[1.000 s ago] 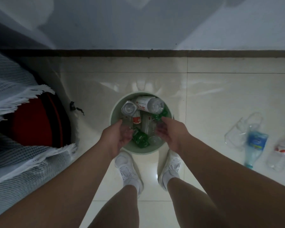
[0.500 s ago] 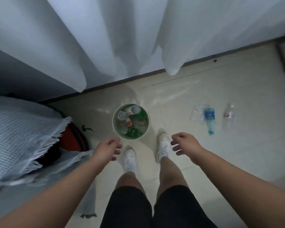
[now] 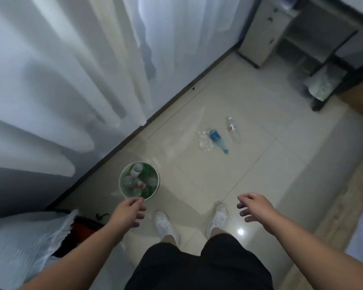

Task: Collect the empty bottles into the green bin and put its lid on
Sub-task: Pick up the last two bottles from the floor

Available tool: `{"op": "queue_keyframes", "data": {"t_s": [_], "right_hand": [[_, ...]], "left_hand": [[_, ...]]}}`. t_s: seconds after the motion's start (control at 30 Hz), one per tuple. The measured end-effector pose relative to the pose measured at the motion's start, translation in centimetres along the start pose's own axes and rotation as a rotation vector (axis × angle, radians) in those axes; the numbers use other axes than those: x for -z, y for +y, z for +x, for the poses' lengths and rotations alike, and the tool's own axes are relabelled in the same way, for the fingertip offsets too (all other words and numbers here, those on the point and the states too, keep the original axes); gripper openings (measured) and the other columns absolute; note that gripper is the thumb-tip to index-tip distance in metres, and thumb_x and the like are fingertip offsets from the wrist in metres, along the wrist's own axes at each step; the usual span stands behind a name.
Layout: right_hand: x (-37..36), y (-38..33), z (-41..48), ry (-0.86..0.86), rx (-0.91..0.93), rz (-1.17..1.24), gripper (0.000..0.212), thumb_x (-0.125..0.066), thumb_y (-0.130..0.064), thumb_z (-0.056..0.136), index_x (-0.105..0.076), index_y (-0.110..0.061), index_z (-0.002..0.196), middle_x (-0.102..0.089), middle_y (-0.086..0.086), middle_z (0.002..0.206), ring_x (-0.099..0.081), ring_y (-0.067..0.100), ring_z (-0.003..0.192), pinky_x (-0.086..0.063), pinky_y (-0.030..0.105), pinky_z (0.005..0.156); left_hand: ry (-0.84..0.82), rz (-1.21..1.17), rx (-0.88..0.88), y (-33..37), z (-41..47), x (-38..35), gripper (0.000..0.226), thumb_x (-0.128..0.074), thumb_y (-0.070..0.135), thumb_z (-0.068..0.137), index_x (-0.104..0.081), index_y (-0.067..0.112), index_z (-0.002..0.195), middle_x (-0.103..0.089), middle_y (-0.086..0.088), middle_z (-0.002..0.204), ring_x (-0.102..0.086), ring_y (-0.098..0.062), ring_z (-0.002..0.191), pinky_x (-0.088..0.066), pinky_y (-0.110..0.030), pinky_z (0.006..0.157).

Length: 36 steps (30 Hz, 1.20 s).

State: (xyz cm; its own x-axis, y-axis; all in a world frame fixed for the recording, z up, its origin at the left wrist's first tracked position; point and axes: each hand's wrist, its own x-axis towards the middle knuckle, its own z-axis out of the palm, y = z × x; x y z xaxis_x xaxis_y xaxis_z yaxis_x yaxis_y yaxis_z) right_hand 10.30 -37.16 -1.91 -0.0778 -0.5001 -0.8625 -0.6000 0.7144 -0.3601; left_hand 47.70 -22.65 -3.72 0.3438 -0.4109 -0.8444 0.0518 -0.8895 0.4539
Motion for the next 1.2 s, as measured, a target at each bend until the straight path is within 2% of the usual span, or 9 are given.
{"op": "queue_keyframes", "data": {"t_s": [0.1, 0.2, 0.43, 0.6, 0.83, 1.03, 1.2], "right_hand": [[4.1, 2.8, 0.1, 0.027, -0.015, 0.086, 0.016, -0.059, -0.025, 0.095, -0.068, -0.015, 0.103, -0.073, 0.011, 0.099, -0.069, 0.025, 0.071, -0.058, 0.035, 0.061], [8.5, 5.3, 1.1, 0.031, -0.029, 0.137, 0.015, -0.058, -0.023, 0.094, -0.069, -0.013, 0.1, -0.073, 0.012, 0.097, -0.067, 0.023, 0.066, -0.055, 0.032, 0.055], [17.8, 6.9, 4.0, 0.02, -0.023, 0.178, 0.015, -0.057, -0.014, 0.09, -0.067, -0.004, 0.095, -0.066, 0.013, 0.082, -0.053, 0.023, 0.051, -0.039, 0.025, 0.048], [21.4, 4.4, 5.9, 0.011, -0.007, 0.176, 0.017, -0.056, -0.017, 0.091, -0.067, -0.006, 0.096, -0.067, 0.012, 0.084, -0.055, 0.022, 0.053, -0.041, 0.026, 0.048], [24.9, 0.3, 10.6, 0.018, -0.042, 0.154, 0.018, -0.057, -0.021, 0.088, -0.069, -0.01, 0.095, -0.07, 0.012, 0.089, -0.058, 0.019, 0.054, -0.044, 0.028, 0.048], [30.7, -4.6, 14.6, 0.08, -0.06, 0.109, 0.017, -0.056, -0.022, 0.089, -0.07, -0.012, 0.094, -0.07, 0.011, 0.089, -0.057, 0.018, 0.053, -0.043, 0.027, 0.048], [34.2, -9.6, 18.2, 0.084, -0.053, 0.102, 0.017, -0.056, -0.022, 0.091, -0.07, -0.013, 0.097, -0.072, 0.014, 0.095, -0.061, 0.02, 0.058, -0.047, 0.029, 0.05]], "left_hand": [[-0.007, 0.086, -0.03, 2.2, -0.9, -3.5, 0.019, -0.055, 0.038, 0.099, -0.069, 0.028, 0.108, -0.076, 0.0, 0.098, -0.073, -0.024, 0.086, -0.055, -0.034, 0.06], [-0.025, 0.135, -0.041, 5.0, -1.6, -7.6, 0.02, -0.054, 0.033, 0.101, -0.067, 0.024, 0.112, -0.075, -0.002, 0.1, -0.072, -0.026, 0.086, -0.055, -0.033, 0.059], [0.013, 0.053, -0.078, 11.5, -4.9, -17.1, 0.019, -0.053, 0.02, 0.103, -0.063, 0.015, 0.119, -0.073, -0.014, 0.102, -0.065, -0.029, 0.075, -0.048, -0.032, 0.061], [-0.004, 0.034, -0.077, 15.5, -4.4, -20.8, 0.021, -0.051, 0.017, 0.104, -0.059, 0.014, 0.124, -0.07, -0.022, 0.11, -0.06, -0.028, 0.074, -0.041, -0.029, 0.057], [-0.051, 0.052, -0.028, 21.0, 1.2, -24.6, 0.021, -0.053, 0.025, 0.103, -0.064, 0.018, 0.12, -0.073, -0.011, 0.106, -0.065, -0.025, 0.077, -0.048, -0.032, 0.062], [-0.115, 0.104, -0.015, 28.1, 5.9, -26.7, 0.026, -0.049, 0.027, 0.104, -0.062, 0.018, 0.124, -0.071, -0.011, 0.107, -0.063, -0.024, 0.078, -0.046, -0.031, 0.063], [-0.1, 0.094, 0.022, 32.6, 8.2, -28.1, 0.026, -0.049, 0.03, 0.104, -0.06, 0.02, 0.125, -0.071, -0.012, 0.109, -0.064, -0.025, 0.081, -0.048, -0.034, 0.066]]}}
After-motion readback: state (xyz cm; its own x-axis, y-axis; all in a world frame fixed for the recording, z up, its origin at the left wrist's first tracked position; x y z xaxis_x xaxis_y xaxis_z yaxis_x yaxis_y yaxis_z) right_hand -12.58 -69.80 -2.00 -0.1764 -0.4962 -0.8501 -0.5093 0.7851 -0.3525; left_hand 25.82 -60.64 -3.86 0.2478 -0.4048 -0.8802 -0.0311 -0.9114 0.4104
